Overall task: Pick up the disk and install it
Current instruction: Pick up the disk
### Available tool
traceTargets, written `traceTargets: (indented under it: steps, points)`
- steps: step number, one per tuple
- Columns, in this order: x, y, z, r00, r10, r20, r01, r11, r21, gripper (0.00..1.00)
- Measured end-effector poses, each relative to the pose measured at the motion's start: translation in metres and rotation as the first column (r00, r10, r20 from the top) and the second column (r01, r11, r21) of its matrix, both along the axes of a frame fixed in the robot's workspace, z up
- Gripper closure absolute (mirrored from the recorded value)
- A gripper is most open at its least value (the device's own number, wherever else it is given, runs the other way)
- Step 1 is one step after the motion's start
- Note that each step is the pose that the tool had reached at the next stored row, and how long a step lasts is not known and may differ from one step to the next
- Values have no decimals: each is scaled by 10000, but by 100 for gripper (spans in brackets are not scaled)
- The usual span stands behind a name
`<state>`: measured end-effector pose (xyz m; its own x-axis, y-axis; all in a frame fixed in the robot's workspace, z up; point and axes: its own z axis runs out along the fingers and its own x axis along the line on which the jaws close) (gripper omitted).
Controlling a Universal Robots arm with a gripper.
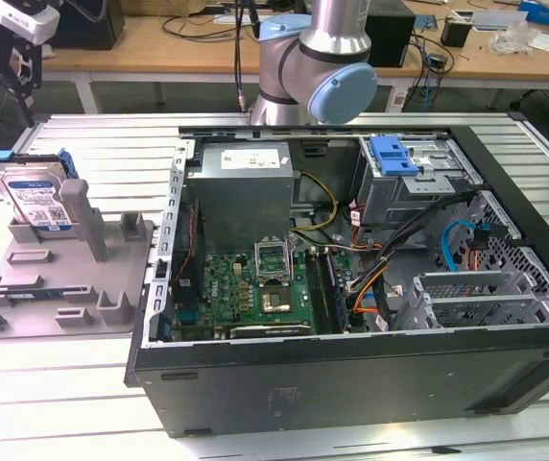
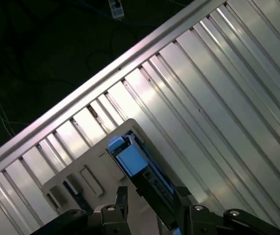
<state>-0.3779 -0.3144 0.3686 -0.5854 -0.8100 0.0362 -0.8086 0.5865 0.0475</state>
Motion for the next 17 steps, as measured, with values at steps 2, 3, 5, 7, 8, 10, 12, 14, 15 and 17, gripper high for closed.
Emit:
traceTargets:
  steps: [2, 3, 5, 7, 8, 10, 12, 14, 15, 17]
  points:
    - [0, 0, 0, 9990, 436, 0, -436, 9990, 2, 50]
    - [0, 0, 0, 9968, 801, 0, -801, 9968, 2, 50]
    - [0, 0, 0, 9928, 1201, 0, -1201, 9928, 2, 50]
    - [0, 0, -1, 9868, 1618, 1, -1618, 9868, 3, 50]
    - [0, 0, -1, 9830, 1834, 0, -1834, 9830, 3, 50]
    - [0, 0, -3, 9746, 2240, 1, -2240, 9746, 3, 50]
    - [0, 0, -6, 9614, 2753, 0, -2753, 9614, 3, 50]
    - [0, 0, -9, 9446, 3284, 0, -3284, 9446, 3, 50]
    - [0, 0, -11, 9359, 3524, 1, -3524, 9359, 3, 50]
    - [0, 0, -13, 9162, 4008, 0, -4008, 9162, 3, 50]
